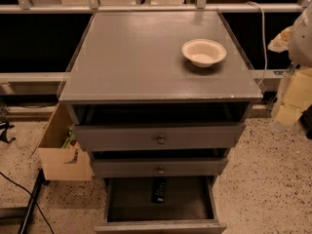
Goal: Pick rxbar blueberry from bottom drawer and place on counter
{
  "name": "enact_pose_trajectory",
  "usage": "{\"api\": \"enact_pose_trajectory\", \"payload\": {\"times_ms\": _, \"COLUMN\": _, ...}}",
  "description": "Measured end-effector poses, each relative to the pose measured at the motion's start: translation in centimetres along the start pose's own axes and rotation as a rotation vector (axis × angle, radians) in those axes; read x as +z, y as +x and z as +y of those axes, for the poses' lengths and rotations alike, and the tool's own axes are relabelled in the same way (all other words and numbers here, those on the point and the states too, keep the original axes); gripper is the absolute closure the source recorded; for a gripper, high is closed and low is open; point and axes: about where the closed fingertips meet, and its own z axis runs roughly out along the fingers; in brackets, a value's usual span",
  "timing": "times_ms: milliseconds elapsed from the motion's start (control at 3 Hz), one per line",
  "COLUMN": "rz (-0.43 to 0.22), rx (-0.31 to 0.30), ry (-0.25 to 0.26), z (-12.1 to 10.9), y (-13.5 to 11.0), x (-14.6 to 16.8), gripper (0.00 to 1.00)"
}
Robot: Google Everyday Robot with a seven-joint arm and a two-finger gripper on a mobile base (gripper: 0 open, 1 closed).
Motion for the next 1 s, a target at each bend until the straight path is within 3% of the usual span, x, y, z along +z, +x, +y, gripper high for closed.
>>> {"api": "enact_pose_trajectory", "payload": {"times_ms": 333, "rz": -0.002, "rx": 0.001, "ry": 0.002, "z": 0.0, "y": 0.0, "x": 0.2, "gripper": 0.0}}
{"api": "enact_pose_trajectory", "payload": {"times_ms": 1000, "rz": -0.034, "rx": 0.041, "ry": 0.012, "z": 0.5, "y": 0.1, "x": 5.8, "gripper": 0.0}}
